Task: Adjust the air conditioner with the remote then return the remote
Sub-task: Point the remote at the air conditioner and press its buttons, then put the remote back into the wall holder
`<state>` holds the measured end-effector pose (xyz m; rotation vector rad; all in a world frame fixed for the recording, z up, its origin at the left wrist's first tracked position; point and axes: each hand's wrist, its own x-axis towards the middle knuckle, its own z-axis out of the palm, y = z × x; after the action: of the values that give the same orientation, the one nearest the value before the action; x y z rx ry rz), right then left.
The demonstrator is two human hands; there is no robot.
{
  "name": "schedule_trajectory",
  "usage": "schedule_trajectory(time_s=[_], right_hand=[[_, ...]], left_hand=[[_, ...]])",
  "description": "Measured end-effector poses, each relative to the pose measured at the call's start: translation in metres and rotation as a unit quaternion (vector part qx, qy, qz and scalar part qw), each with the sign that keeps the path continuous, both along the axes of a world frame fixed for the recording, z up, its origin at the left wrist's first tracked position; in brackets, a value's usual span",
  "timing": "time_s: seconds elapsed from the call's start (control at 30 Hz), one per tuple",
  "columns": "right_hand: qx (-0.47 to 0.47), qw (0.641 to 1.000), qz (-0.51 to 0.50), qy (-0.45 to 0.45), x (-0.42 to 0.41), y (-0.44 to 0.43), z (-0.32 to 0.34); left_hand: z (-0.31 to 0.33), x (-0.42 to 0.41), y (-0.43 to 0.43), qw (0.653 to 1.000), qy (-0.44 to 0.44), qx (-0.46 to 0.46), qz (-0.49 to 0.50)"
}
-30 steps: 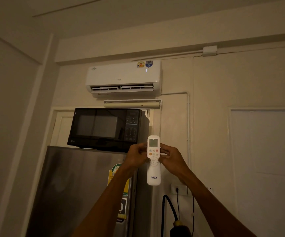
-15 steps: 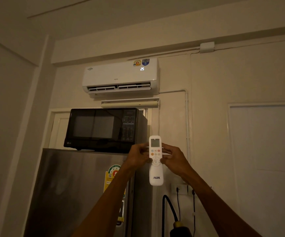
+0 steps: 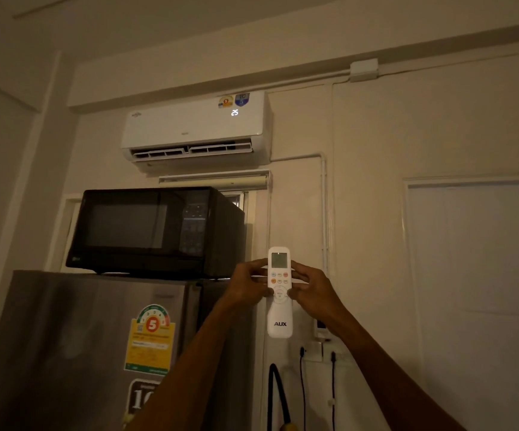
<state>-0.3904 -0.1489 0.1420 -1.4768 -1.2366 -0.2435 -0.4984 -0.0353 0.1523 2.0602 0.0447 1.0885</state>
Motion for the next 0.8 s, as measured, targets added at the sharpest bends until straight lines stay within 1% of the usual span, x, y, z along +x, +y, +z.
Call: schedule_trajectory(time_s=[0.2,0.3,0.47,0.6,0.7,0.8], right_hand=[[-0.005,1.000,0.008,0.027,0.086,-0.030,-0.005],[-0.010,0.999,-0.005,0.033,0.134,-0.046,-0.014],[-0.013,0.999,-0.040,0.015,0.214,-0.064,-0.037],[-0.036,0.996,-0.076,-0.012,0.276,-0.068,-0.056],[-0.037,0.994,-0.103,-0.010,0.329,-0.063,-0.067],[-0.037,0.992,-0.120,0.013,0.380,-0.051,-0.080]], left_hand=[[-0.007,0.091,-0.023,0.999,0.005,-0.039,-0.021],[-0.015,0.141,-0.037,0.998,0.013,-0.054,-0.039],[-0.039,0.224,-0.056,0.995,0.023,-0.075,-0.062],[-0.058,0.299,-0.053,0.993,0.030,-0.090,-0.073],[-0.068,0.359,-0.046,0.992,0.029,-0.088,-0.084],[-0.081,0.418,-0.035,0.993,0.022,-0.071,-0.093]])
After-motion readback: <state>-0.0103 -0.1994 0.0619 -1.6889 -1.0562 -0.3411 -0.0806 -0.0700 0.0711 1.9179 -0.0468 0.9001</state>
